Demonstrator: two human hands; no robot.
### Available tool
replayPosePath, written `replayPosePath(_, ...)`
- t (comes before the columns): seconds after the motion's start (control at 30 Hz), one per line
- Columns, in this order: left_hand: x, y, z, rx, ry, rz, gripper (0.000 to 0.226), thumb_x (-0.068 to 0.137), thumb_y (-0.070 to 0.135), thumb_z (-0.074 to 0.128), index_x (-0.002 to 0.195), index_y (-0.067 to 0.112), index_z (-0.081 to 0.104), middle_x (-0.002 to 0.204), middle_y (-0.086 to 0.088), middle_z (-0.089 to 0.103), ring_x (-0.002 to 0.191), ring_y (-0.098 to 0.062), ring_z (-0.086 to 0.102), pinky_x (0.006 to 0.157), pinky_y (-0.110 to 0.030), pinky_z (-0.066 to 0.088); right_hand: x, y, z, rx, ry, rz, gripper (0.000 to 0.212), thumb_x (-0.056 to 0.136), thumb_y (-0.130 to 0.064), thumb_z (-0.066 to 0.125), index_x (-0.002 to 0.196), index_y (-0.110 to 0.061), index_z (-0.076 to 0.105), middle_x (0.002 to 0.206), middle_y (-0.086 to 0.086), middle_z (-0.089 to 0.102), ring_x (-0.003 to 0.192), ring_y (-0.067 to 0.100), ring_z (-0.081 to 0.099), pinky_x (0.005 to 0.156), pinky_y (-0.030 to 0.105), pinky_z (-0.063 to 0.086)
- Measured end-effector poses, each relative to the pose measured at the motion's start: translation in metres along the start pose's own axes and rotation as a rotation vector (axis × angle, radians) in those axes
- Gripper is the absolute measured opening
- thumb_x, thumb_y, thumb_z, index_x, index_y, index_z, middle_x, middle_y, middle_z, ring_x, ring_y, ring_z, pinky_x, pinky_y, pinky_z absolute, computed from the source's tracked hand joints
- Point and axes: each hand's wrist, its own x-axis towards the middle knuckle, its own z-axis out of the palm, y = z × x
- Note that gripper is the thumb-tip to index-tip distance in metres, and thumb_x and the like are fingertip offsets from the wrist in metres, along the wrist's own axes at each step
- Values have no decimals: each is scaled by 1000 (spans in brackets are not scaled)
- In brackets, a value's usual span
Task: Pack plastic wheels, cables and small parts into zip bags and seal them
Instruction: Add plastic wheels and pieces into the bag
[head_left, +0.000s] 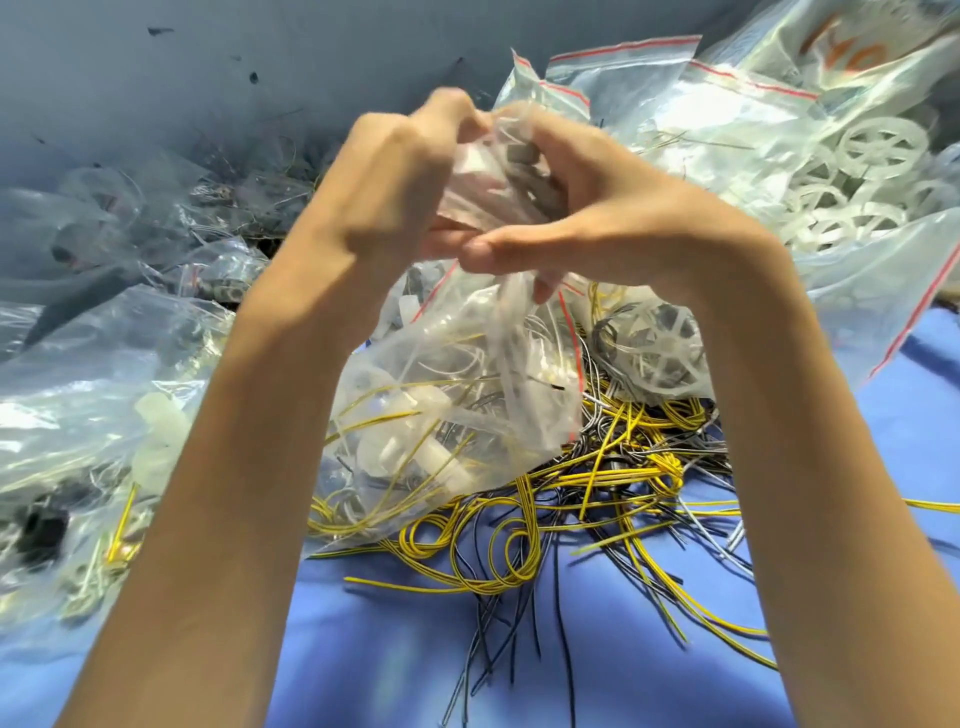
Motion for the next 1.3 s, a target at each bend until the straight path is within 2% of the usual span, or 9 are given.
replayPosePath(0.13, 2, -4, 2, 216, -67, -19, 21, 84, 40, 53, 84, 21, 62, 81, 3, 70, 64, -11, 64, 63, -25, 52, -5, 6, -17, -37, 183, 65, 10, 90, -7, 61, 97, -11, 54, 79, -2, 62, 55, 9, 61, 42, 22, 43)
replayPosePath(0.27, -5, -13, 10, 788, -182, 72, 45, 62, 66, 53, 84, 28, 58, 84, 10, 60, 81, -13, 58, 66, -29, 45, -13, 5, -29, -47, 220, 151, 16, 95, -11, 53, 80, -15, 49, 54, -9, 60, 42, 10, 50, 38, 17, 31)
replayPosePath(0.37, -9, -18, 15, 961, -196, 124, 31, 70, 40, 63, 87, 14, 66, 84, -5, 68, 83, -23, 63, 70, -36, 52, -20, 5, -30, 28, 58, 268, 17, 90, -13, 59, 74, -9, 54, 44, -5, 56, 32, 10, 39, 41, 18, 24)
replayPosePath(0.67, -3, -8, -3, 504, 119, 203, 7, 71, 24, 53, 70, 27, 59, 64, 8, 60, 58, -11, 55, 55, -23, 40, -6, -3, 13, -39, -199, 311, 31, 93, -12, 53, 63, -17, 54, 49, -13, 53, 44, 0, 50, 42, 9, 38)
replayPosePath(0.8, -1, -2, -1, 278, 119, 173, 7, 62, 22, 55, 68, 24, 58, 49, 10, 57, 41, -5, 51, 42, -15, 36, 1, -9, 27, -473, -450, 268, 40, 89, -46, 55, 68, -13, 59, 64, 7, 58, 58, 14, 49, 49, 24, 43)
replayPosePath(0.97, 7, -5, -7, 6, 66, 70, 21, 72, 34, 46, 69, 18, 60, 55, 10, 58, 45, -9, 50, 44, -17, 40, -1, -7, 25, -207, -374, 221, 28, 98, -20, 49, 114, 0, 61, 110, 15, 68, 95, 27, 64, 88, 37, 51)
replayPosePath(1.1, 12, -28, -11, 148, 8, -36, 33, 91, 37, 35, 93, 21, 64, 107, -2, 66, 100, -13, 57, 93, -29, 43, -5, -2, 13, 87, -355, 222, 30, 101, -16, 41, 115, 2, 60, 103, 22, 70, 91, 33, 70, 89, 46, 53)
replayPosePath(1.17, 6, -37, -9, 97, -196, -131, 37, 92, 39, 34, 97, 16, 62, 105, -9, 66, 110, -22, 57, 107, -40, 34, -6, -3, 8, 272, -396, 202, 35, 98, -15, 34, 112, 8, 57, 99, 31, 67, 84, 35, 70, 81, 41, 55)
replayPosePath(1.3, 3, -44, 0, 241, -367, -67, 29, 93, 14, 43, 88, -5, 64, 82, -10, 59, 86, -19, 52, 81, -30, 40, -11, -2, -3, 334, -576, 211, 57, 92, -37, 29, 107, 9, 59, 96, 30, 67, 85, 36, 67, 80, 37, 50)
